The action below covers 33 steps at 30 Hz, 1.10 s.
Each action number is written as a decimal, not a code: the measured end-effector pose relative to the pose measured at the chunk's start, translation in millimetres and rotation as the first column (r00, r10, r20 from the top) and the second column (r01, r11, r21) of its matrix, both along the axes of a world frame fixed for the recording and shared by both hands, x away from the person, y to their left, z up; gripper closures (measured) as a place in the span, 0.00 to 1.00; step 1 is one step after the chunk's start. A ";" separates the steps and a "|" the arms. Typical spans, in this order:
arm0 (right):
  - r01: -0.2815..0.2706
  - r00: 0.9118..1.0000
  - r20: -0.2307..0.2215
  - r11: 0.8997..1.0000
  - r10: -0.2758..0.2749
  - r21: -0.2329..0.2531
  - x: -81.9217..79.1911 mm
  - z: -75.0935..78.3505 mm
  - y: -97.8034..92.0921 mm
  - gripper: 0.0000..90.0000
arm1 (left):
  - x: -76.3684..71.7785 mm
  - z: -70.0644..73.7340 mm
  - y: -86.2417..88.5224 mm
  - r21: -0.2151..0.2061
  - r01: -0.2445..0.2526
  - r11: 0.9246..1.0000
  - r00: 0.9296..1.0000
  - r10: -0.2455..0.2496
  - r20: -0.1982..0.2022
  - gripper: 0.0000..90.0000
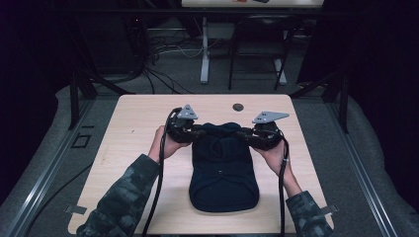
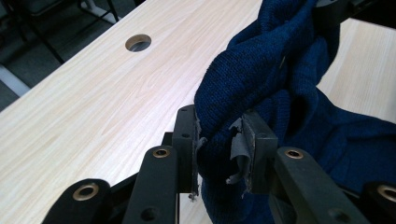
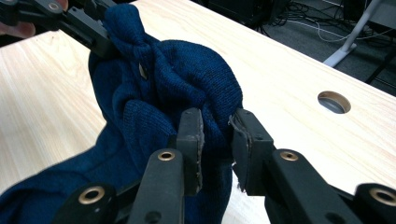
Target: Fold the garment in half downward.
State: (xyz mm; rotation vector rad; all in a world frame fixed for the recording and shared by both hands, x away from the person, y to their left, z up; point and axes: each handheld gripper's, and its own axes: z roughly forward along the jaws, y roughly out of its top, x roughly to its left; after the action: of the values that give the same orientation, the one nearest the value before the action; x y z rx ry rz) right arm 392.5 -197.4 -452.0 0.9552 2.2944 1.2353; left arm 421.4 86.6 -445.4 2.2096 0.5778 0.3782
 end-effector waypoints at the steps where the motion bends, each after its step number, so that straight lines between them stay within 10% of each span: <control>1: -0.004 1.000 -0.008 1.000 0.004 0.000 -1.0 -1.2 -0.4 0.81 | -1.6 -0.6 -0.2 0.010 0.003 1.000 1.000 -0.003 0.010 0.79; 33: -0.042 0.999 -0.024 0.997 0.041 -0.058 -38.2 -31.4 -11.9 0.87 | -35.5 -24.1 -1.5 -0.035 0.045 0.998 0.999 -0.045 0.015 0.76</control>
State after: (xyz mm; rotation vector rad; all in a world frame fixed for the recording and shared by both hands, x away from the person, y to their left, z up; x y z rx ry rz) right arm 354.3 -209.3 -483.4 0.9099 2.3656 1.1728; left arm 385.9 85.1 -469.5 2.1801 0.5222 0.3573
